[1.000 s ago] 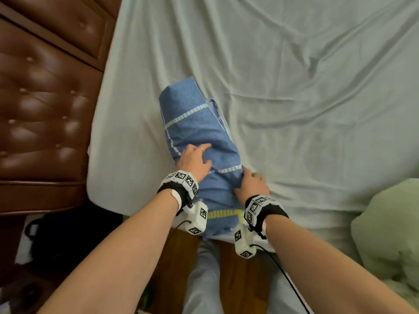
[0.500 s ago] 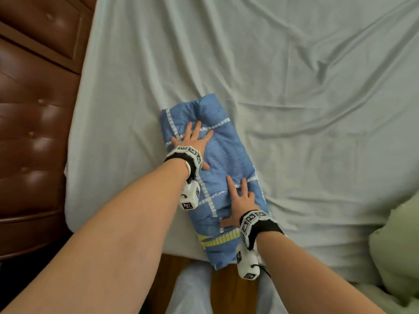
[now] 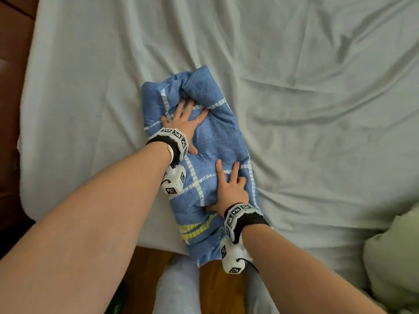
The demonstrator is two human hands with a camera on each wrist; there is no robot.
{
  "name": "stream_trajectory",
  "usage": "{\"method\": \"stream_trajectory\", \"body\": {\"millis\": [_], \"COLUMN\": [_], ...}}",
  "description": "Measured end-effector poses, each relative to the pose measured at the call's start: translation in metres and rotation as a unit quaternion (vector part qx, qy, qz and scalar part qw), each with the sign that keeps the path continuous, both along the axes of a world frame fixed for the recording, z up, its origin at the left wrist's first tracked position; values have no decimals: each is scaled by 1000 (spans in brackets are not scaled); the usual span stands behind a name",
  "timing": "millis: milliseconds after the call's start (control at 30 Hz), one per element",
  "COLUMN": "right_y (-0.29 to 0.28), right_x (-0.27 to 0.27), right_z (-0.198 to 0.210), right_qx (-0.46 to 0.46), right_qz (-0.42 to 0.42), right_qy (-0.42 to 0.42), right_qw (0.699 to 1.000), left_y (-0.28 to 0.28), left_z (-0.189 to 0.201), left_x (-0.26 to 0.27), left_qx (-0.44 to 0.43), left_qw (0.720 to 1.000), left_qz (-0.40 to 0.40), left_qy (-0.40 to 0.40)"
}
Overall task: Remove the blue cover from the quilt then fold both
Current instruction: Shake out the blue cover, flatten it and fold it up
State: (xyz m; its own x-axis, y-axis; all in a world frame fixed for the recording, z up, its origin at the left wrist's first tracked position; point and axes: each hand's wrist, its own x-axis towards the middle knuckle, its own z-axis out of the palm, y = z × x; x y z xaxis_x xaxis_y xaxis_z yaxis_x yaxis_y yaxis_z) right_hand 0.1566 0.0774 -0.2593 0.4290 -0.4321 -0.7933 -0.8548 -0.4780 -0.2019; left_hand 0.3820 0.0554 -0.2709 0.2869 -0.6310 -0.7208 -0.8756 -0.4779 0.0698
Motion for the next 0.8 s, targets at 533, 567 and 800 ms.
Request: {"method": "stream_trajectory", "body": {"millis": [533, 567, 800], "right_y": [-2, 1, 3], "right_x": [-82, -88, -98], "right_z": [29, 25, 72], "right_qx": [123, 130, 162], "right_qz": [-351, -351, -398], "right_qy": [-112, -120, -179], "right_qw": [921, 920, 885], "left_y": [162, 160, 130], "left_z": [43, 41, 126], "left_x": [-145, -149, -139], "left_qx": [-124, -133, -141], "left_qw": [586, 582, 628], "left_qz": [768, 768, 721], "left_qy": [228, 232, 258]}}
